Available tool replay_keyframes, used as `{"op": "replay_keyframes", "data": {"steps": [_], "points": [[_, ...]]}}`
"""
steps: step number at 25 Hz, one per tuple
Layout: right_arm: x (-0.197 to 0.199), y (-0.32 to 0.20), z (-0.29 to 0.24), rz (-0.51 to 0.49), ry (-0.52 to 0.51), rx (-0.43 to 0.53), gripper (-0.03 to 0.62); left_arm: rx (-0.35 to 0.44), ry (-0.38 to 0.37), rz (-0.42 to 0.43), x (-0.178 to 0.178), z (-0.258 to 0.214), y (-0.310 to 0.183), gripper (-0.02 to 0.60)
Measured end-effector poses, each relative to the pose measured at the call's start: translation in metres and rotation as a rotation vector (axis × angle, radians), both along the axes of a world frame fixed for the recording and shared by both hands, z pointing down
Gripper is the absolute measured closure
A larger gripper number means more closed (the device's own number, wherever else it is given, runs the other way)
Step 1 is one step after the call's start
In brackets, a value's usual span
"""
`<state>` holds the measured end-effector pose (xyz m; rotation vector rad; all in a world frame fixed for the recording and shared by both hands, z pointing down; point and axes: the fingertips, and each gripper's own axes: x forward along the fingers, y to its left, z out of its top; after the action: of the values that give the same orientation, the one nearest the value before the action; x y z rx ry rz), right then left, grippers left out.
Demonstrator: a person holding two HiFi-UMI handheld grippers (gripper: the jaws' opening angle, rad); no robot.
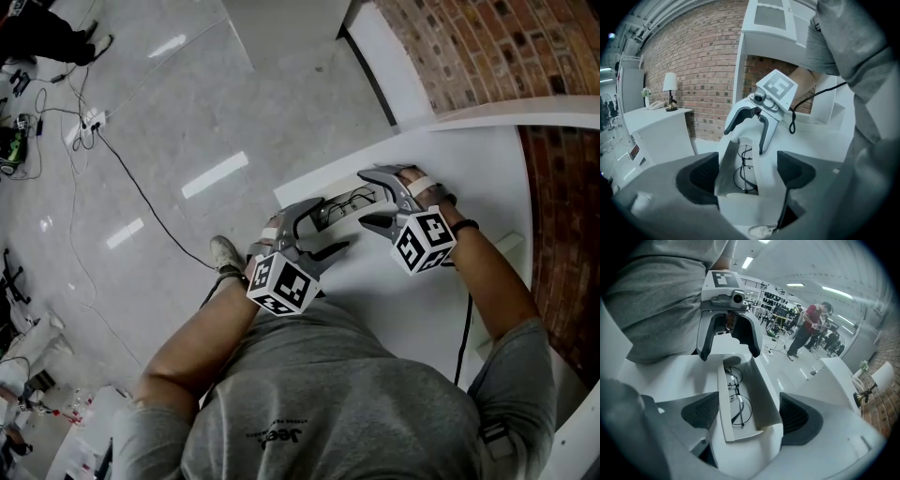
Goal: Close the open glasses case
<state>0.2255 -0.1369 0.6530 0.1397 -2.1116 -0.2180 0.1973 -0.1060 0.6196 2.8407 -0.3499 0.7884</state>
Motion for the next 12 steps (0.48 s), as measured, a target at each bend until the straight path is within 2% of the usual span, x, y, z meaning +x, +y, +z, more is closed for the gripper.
{"op": "replay_keyframes", "data": {"steps": [12], "points": [[0.004, 0.013, 0.0, 0.004, 0.004, -0.028, 0.183, -0.053, 0.005, 0.026, 0.005, -0.002, 0.012, 0.19]]}}
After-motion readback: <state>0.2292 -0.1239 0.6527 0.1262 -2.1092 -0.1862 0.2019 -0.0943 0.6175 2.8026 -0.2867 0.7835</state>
